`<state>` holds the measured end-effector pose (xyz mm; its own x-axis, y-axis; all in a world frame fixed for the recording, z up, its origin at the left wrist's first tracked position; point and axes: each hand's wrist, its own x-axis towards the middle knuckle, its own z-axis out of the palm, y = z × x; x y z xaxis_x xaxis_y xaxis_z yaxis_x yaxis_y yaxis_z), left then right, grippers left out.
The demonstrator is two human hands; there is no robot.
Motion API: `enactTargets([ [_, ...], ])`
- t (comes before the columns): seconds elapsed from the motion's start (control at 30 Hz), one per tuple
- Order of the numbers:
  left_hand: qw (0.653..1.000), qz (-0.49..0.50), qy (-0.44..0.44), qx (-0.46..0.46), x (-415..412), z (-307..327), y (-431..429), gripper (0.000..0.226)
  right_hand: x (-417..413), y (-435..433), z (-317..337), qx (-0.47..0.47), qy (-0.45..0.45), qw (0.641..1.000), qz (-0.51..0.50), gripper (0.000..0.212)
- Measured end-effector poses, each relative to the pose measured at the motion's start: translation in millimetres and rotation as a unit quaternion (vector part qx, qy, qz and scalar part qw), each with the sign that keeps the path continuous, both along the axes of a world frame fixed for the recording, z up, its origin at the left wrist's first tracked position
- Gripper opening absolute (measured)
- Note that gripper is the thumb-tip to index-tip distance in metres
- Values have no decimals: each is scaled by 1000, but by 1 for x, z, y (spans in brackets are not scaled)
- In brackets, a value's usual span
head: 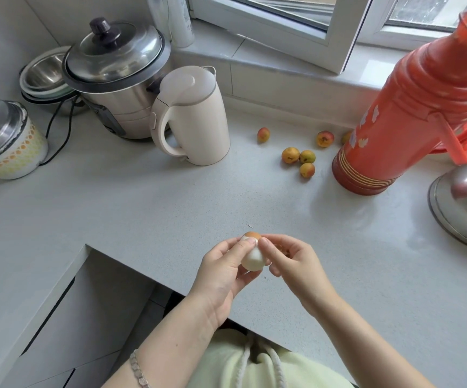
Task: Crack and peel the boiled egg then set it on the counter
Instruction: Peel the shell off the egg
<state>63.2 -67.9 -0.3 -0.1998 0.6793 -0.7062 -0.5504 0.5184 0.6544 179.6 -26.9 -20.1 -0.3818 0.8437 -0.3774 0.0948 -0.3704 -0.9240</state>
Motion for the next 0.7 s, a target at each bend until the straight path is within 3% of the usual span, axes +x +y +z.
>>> enactTargets([
  [0.17,999,14,43,-8,0,1,1,30,-5,-4,-5,103,-62,993,-5,20],
  [0.3,996,18,87,-5,3,1,2,29,-6,-6,-12,204,-151,967,8,19],
  [0.4,995,15,103,1,4,1,1,28,-8,-6,-13,248,-181,952,-1,37],
  [0.5,995,10,99,7,3,2,0,24,-8,-3,-12,199,-169,965,-30,31],
  [0.6,999,21,36,18,0,4,0,28,-7,2,-7,53,-61,992,-95,29],
  [0.7,998,50,-23,28,-2,5,1,33,-2,5,-6,-25,4,991,-133,29],
])
